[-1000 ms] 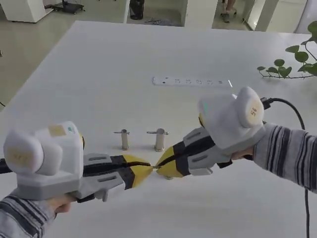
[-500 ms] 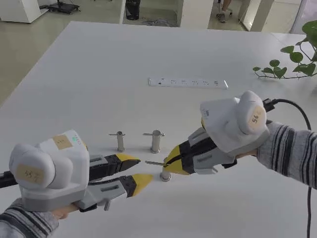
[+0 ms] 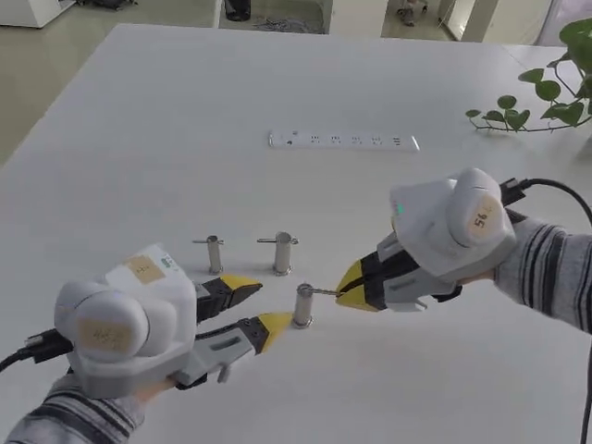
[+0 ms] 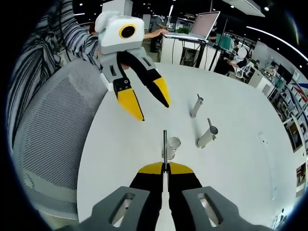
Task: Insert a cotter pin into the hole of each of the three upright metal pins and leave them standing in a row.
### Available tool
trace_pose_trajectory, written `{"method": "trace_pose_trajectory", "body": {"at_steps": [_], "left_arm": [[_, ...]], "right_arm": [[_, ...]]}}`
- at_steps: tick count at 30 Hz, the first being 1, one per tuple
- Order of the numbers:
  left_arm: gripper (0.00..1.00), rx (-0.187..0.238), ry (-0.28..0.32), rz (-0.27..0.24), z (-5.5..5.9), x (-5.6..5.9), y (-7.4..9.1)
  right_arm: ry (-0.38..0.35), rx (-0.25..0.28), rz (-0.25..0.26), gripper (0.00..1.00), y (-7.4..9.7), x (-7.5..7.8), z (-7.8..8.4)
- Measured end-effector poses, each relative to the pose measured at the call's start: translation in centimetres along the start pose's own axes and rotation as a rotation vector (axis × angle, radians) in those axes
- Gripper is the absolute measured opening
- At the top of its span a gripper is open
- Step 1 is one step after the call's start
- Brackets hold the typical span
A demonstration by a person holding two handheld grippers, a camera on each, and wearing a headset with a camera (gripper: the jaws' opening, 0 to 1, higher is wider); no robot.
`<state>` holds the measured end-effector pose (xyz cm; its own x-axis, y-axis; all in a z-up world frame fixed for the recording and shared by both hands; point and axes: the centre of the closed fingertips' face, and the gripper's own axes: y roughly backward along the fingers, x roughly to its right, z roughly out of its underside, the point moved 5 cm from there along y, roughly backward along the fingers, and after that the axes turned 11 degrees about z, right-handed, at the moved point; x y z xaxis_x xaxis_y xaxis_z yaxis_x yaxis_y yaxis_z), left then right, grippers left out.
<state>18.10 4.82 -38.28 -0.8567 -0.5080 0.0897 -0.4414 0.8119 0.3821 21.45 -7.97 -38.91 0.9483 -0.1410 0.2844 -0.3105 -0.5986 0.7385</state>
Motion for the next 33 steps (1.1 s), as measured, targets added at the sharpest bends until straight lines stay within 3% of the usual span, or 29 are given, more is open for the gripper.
{"method": "trace_pose_trajectory", "body": {"at_steps": [8, 17, 23, 33], "left_arm": [[0.25, -0.04, -0.008, -0.017, 0.8, -0.5, -1.9], [0.25, -0.065, 0.044, -0.01, 2.0, -1.0, -4.0], [0.25, -0.081, 0.088, -0.008, 2.6, -1.1, -4.9], [0.21, -0.106, 0.108, -0.029, 3.4, -1.6, -6.1]], "right_arm": [[-0.003, -0.042, -0.003, 0.0, -1.0, 0.5, 1.6], [-0.005, -0.066, -0.011, 0.0, -1.7, 0.8, 2.4], [-0.014, -0.067, -0.017, 0.0, -2.1, 0.8, 2.7], [-0.021, -0.055, -0.027, 0.0, -2.1, 0.5, 2.5]]}}
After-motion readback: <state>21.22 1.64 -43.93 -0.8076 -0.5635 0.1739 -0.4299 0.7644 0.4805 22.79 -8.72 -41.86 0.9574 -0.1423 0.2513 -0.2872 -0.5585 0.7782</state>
